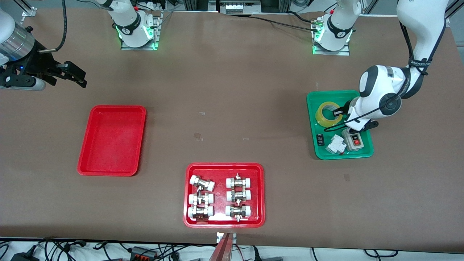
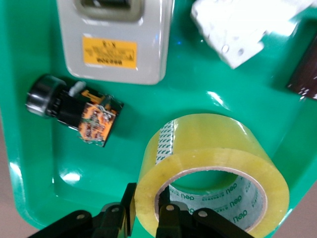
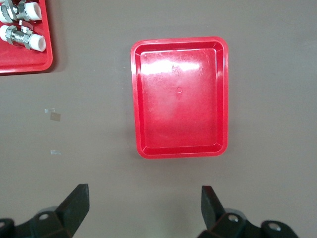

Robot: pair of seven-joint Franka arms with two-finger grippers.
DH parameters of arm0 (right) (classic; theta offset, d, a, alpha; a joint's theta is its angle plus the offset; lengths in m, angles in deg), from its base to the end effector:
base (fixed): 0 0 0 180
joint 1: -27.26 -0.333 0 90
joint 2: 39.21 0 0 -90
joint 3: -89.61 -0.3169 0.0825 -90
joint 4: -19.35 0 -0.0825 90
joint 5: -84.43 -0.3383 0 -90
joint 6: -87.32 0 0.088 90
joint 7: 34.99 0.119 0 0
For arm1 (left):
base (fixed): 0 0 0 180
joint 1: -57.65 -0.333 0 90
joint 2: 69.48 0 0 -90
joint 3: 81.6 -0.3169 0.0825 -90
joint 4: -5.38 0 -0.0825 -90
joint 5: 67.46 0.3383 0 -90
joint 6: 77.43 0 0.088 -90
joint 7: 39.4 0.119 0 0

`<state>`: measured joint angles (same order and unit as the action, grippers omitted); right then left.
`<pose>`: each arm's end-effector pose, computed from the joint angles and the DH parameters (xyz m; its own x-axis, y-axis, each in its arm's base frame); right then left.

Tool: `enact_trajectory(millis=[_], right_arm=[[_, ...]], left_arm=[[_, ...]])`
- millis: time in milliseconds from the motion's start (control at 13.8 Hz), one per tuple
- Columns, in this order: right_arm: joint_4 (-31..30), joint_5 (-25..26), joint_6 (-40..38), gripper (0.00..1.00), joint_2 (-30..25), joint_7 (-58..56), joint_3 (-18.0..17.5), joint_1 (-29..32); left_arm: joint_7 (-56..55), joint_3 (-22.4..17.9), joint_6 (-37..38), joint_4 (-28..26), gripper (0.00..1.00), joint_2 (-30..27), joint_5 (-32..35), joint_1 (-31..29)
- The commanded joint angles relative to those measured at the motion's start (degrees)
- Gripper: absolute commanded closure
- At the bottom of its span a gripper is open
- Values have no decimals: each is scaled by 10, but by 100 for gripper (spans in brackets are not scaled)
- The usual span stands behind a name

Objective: Left arm passes tape to right arm into tray
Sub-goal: 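Carry the tape toward the table middle while the right gripper reaches toward it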

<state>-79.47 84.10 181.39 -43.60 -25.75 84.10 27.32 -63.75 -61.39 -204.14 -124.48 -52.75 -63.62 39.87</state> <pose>0.4866 0.0488 0.5917 0.9977 -0.0668 -0.0063 -0.0668 -0.9978 0.0027 0.4690 -0.0196 0.2421 0.8932 0.3198 -0.3161 0.3123 -0.9470 -0.0755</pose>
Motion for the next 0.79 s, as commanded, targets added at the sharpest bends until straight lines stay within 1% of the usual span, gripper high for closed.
enact_trajectory(millis=[0, 72, 217, 289, 433, 506, 578, 650, 722], right_arm=[[4, 4, -3, 0, -1, 5, 0, -2], [5, 4, -3, 0, -1, 5, 0, -2], [4, 4, -3, 0, -1, 5, 0, -2], [5, 4, -3, 0, -1, 5, 0, 0], [5, 4, -3, 0, 0, 5, 0, 0], [6, 4, -3, 0, 0, 4, 0, 0], [7, 3, -4, 0, 3, 5, 1, 3], [12, 4, -4, 0, 4, 2, 2, 4], [12, 2, -4, 0, 5, 5, 2, 6]], left_arm=[[0, 8, 22, 14, 100, -35, 11, -5], [1, 11, 23, 19, 100, -44, 11, -4], [-9, 26, 37, 51, 100, -47, -2, -4], [-9, 29, 50, 76, 100, -42, -21, -1], [-11, 54, 66, 122, 100, -24, -65, 6], [-31, 84, 56, 133, 100, -21, -79, 10], [-71, 101, 51, 163, 100, -7, -79, 23], [-111, 107, 51, 188, 100, 11, -78, 34], [-142, 107, 51, 214, 99, 25, -77, 57]])
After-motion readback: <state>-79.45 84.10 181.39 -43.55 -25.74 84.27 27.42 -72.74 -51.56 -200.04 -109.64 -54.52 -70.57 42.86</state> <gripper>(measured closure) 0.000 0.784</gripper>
